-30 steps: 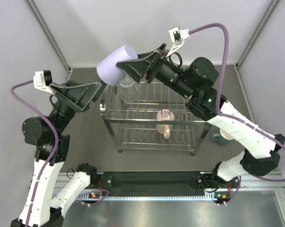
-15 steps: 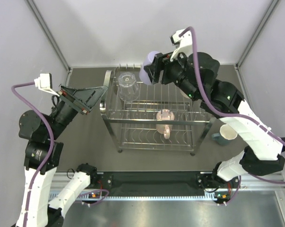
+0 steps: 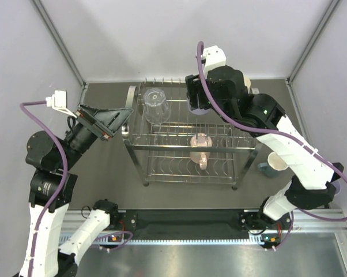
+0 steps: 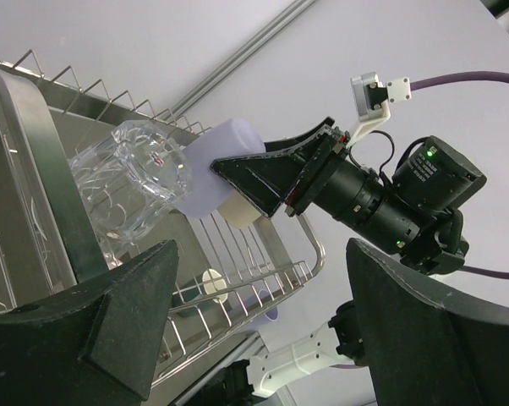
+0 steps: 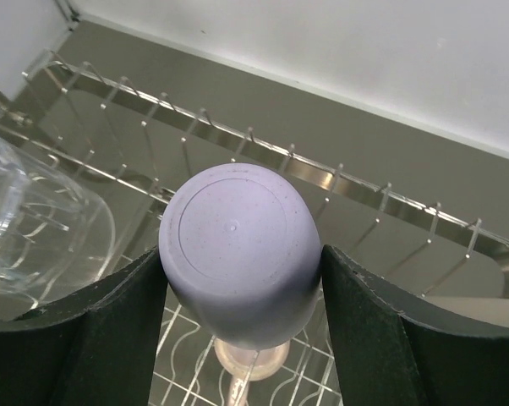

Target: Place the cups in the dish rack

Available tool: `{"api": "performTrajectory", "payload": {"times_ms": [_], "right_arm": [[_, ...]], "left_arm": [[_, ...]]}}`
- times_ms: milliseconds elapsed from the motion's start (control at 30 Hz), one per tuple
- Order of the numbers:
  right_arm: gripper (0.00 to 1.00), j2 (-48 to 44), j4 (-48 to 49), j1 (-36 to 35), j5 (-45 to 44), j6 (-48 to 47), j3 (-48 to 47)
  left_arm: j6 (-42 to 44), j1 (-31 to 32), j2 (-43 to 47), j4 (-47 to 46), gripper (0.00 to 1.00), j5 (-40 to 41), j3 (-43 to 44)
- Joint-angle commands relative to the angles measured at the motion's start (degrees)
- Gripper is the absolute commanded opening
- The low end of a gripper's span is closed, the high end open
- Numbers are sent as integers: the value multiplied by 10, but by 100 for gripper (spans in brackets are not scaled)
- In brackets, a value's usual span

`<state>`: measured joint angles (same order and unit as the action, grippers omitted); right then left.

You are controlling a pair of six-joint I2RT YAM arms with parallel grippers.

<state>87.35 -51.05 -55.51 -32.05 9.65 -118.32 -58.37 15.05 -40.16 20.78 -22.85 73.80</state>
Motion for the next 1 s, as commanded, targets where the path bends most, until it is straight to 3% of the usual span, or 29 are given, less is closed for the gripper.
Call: {"api": "performTrajectory", "payload": {"times_ms": [0,200,300,400,600,633,800,967], "right_arm": [[0,-3,-22,7,-32,3,-36],[4,-4,-30,15,-35,7,-28],[18,-7,-29,20,-27,12,-24],[23,-9,-30,22,-21,17,-21],[45,-14,-29,23,-8,22,-12],[53,-13,-30,23,-8,22,-13],[75,-13,-37,23,-3,21,-19],[84,-12,-42,23,2,21,-28]], "left_arm": [[7,2,-5,-1,85,1,14],[0,2,-6,2,85,-1,8],[-3,2,-7,1,85,-4,6],[-3,2,-6,4,84,-4,6],[-3,2,-4,15,84,-4,7],[-2,2,-4,15,84,-2,7],[-3,2,2,19,84,1,3],[-5,2,7,19,84,-2,-2]]}}
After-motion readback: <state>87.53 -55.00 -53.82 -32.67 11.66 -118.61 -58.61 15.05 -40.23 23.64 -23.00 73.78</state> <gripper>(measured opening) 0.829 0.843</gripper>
